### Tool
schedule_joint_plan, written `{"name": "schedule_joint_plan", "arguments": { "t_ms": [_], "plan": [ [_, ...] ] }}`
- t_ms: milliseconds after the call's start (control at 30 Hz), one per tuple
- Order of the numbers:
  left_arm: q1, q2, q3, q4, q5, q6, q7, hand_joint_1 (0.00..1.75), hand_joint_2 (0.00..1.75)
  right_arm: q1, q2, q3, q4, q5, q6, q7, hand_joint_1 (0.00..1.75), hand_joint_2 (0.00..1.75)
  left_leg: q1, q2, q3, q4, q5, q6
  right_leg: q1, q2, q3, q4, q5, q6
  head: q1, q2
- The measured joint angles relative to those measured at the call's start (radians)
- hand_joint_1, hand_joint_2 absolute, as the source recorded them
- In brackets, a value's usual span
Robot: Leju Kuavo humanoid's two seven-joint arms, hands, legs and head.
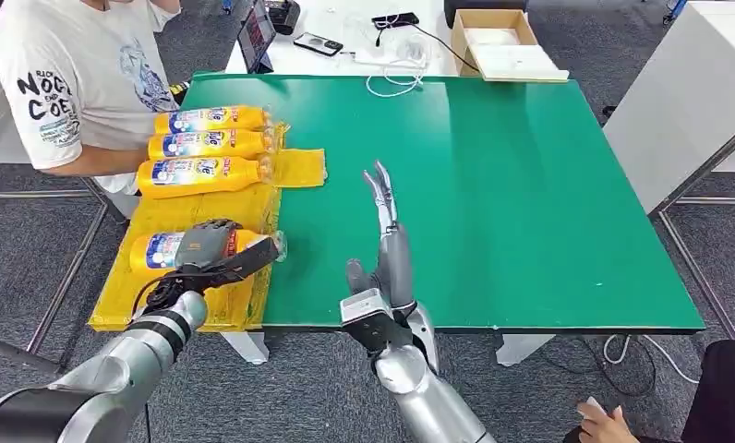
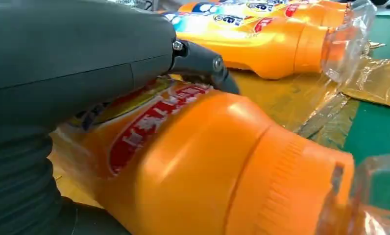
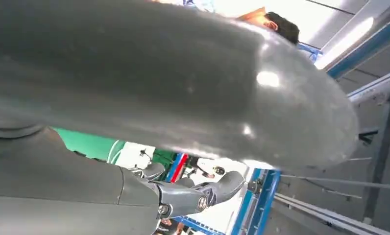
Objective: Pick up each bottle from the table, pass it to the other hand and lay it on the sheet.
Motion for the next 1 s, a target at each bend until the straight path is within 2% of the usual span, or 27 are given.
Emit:
{"name": "schedule_joint_plan", "arguments": {
  "t_ms": [600, 767, 1000],
  "plan": [
    [-0.004, 0.002, 0.032, 0.006, 0.01, -0.069, -0.021, 0.0, 0.0, -0.002, 0.003, -0.001, 0.028, -0.013, 0.026, 0.012, 0.0, 0.0, 0.0, -0.002, 0.003, 0.0, 0.001, 0.0, 0.0, -0.001, 0.004, 0.0, 0.0, 0.0, 0.0, 0.0],
    [-0.021, 0.001, 0.042, 0.006, 0.02, -0.174, -0.034, 0.0, 0.0, -0.005, 0.003, -0.002, 0.039, -0.016, 0.04, 0.013, 0.0, 0.0, 0.0, -0.004, 0.008, 0.0, 0.001, 0.0, 0.0, -0.002, 0.008, 0.0, -0.001, -0.001, 0.0, 0.0],
    [-0.054, -0.015, 0.121, 0.006, 0.182, -0.42, -0.094, 0.0, 0.0, -0.024, 0.004, -0.015, 0.074, -0.019, 0.078, 0.013, 0.0, 0.0, 0.0, -0.008, 0.013, -0.001, 0.001, 0.0, 0.0, -0.006, 0.016, -0.001, -0.002, 0.0, 0.0, 0.0]
  ]
}}
